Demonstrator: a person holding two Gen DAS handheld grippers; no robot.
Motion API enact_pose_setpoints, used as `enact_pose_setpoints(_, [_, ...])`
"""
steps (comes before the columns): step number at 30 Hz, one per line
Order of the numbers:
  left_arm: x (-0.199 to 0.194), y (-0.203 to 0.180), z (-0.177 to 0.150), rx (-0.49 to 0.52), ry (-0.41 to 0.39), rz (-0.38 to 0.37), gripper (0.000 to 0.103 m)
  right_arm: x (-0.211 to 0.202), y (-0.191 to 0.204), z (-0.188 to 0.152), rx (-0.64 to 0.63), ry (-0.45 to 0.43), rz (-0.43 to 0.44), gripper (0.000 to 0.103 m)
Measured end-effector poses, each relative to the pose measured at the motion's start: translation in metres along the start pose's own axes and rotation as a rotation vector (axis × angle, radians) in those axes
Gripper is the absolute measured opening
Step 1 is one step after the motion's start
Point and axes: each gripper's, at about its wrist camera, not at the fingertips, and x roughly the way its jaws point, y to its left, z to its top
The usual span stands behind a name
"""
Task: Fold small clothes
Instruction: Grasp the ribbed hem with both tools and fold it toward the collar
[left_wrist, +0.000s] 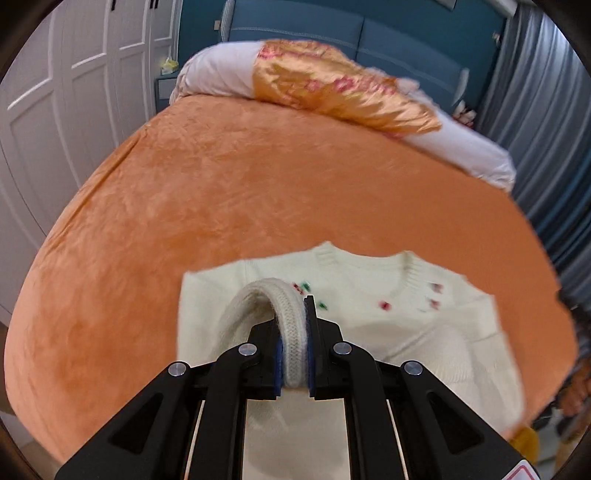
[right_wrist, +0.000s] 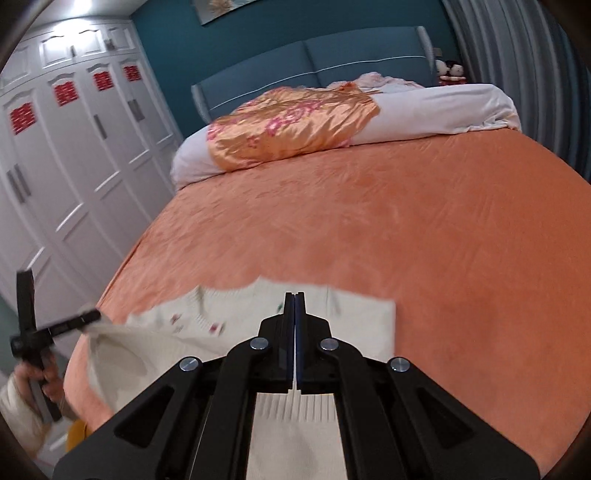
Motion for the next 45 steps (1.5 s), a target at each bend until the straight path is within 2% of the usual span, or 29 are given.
enact_pose_setpoints(2, [0.024, 0.006, 0.000, -0.016, 0.024, 0.020, 0.007, 0.018, -0.008, 0.000, 0.055, 0.039, 0.018, 0.000])
enact_pose_setpoints(4, [0.040, 0.012, -0.006, -0.037, 0.043, 0.029, 0.007, 0.029, -0.022, -0.010, 0.086, 0.079, 0.013, 0.007])
enact_pose_setpoints(6, [0.045, 0.018, -0.012, -0.056, 0.047, 0.018, 0.007, 0.037, -0.033, -0.032, 0.075, 0.151, -0.017, 0.033])
enact_pose_setpoints(8, [0.043, 0.023, -0.021, -0.064, 0.041, 0.004, 0.007, 0.038, -0.040, -0.057, 0.050, 0.204, -0.039, 0.046])
enact_pose_setpoints(9, [0.042, 0.023, -0.025, -0.058, 0.040, 0.006, 0.007, 0.039, -0.042, -0.068, 0.034, 0.221, -0.052, 0.048])
enact_pose_setpoints(14, [0.042, 0.032, -0.038, -0.080, 0.046, -0.002, 0.007, 0.054, -0.052, -0.095, -0.005, 0.283, -0.108, 0.047])
enact_pose_setpoints(16, [0.038, 0.035, -0.041, -0.096, 0.041, -0.008, 0.007, 0.056, -0.055, -0.095, 0.009, 0.277, -0.107, 0.032])
enact_pose_setpoints(17, [0.035, 0.035, -0.042, -0.100, 0.038, -0.011, 0.007, 0.055, -0.055, -0.094, 0.006, 0.270, -0.091, 0.011])
enact_pose_setpoints(19, [0.028, 0.038, -0.041, -0.116, 0.026, -0.021, 0.007, 0.045, -0.055, -0.090, 0.016, 0.234, -0.064, 0.011])
enact_pose_setpoints(21, [0.018, 0.039, -0.037, -0.122, 0.003, -0.037, 0.007, 0.028, -0.047, -0.075, 0.007, 0.156, -0.041, 0.010])
enact_pose_setpoints(25, [-0.005, 0.038, -0.007, -0.107, -0.070, -0.042, 0.007, 0.003, -0.040, -0.027, 0.014, 0.009, 0.003, 0.010])
enact_pose_setpoints(28, [-0.006, 0.041, 0.022, -0.111, -0.115, -0.029, 0.007, 0.012, -0.039, 0.003, 0.016, -0.050, 0.001, 0.010])
enact_pose_setpoints(30, [0.004, 0.043, 0.040, -0.111, -0.116, -0.021, 0.007, 0.033, -0.040, 0.018, 0.029, -0.057, -0.013, 0.010])
enact_pose_setpoints(35, [0.066, 0.037, 0.062, -0.072, -0.032, 0.058, 0.007, 0.094, -0.052, 0.023, 0.076, 0.007, -0.061, 0.010])
enact_pose_setpoints(41, [0.133, 0.043, 0.039, -0.056, 0.084, 0.131, 0.010, 0.160, -0.083, -0.013, 0.123, 0.167, -0.147, 0.011])
enact_pose_setpoints(43, [0.140, 0.045, 0.033, -0.051, 0.083, 0.146, 0.017, 0.174, -0.091, -0.022, 0.131, 0.222, -0.169, 0.013])
enact_pose_setpoints(45, [0.137, 0.046, 0.031, -0.043, 0.068, 0.146, 0.020, 0.169, -0.097, -0.023, 0.156, 0.209, -0.198, 0.023])
